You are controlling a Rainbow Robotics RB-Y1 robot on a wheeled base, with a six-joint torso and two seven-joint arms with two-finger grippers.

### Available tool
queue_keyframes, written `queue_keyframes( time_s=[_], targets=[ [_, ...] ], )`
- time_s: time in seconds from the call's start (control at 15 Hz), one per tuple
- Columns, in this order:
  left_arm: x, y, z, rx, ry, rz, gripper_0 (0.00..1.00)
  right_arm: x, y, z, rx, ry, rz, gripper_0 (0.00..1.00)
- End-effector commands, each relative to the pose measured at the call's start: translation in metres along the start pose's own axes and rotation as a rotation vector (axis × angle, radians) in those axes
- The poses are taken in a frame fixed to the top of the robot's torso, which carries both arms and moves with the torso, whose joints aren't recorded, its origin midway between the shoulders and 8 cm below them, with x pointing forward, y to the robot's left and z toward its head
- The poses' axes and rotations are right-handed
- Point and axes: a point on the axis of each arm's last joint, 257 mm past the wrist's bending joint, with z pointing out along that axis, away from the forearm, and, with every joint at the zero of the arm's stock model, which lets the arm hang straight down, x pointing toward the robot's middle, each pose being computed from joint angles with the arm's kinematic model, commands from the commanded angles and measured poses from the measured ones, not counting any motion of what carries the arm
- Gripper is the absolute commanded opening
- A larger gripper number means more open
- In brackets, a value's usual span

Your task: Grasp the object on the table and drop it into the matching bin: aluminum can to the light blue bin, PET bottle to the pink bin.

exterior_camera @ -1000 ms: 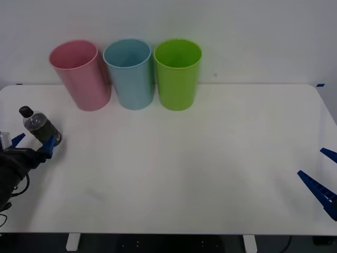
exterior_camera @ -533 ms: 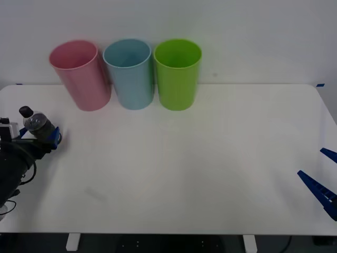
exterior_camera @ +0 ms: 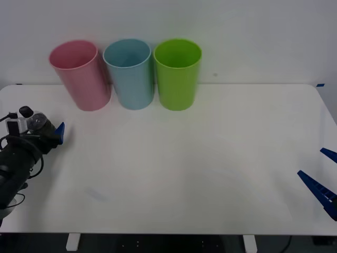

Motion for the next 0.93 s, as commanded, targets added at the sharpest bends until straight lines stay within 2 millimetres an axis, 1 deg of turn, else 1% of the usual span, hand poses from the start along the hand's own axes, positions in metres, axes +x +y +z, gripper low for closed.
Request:
queue_keyframes(
  time_s=[0.07,0.13,0.47,0.6,0.73,0.8,0.93],
  targets=[
    [0.000,0.002,0.000,-0.005,0.000,0.003,0.11,0.000,0.000,0.000,0.000,0.000,0.000,1.00],
    [0.001,0.001,0.000,-0.002,0.002,0.005,0.00,0.000,0.000,0.000,0.000,0.000,0.000,1.00],
    [0.003,-0.004,-0.001,0.014,0.004,0.013,0.00,0.000,0.000,0.000,0.000,0.000,0.000,1.00],
    [0.001,-0.003,-0.003,0.022,0.001,0.013,0.00,0.000,0.000,0.000,0.000,0.000,0.000,1.00],
    [-0.002,-0.003,-0.007,0.044,-0.010,0.004,0.00,0.000,0.000,0.000,0.000,0.000,0.000,1.00],
    [-0.004,0.000,-0.010,0.045,-0.016,0.003,0.00,0.000,0.000,0.000,0.000,0.000,0.000,1.00],
    [-0.013,0.001,-0.018,0.052,-0.038,-0.001,0.00,0.000,0.000,0.000,0.000,0.000,0.000,1.00]
  ],
)
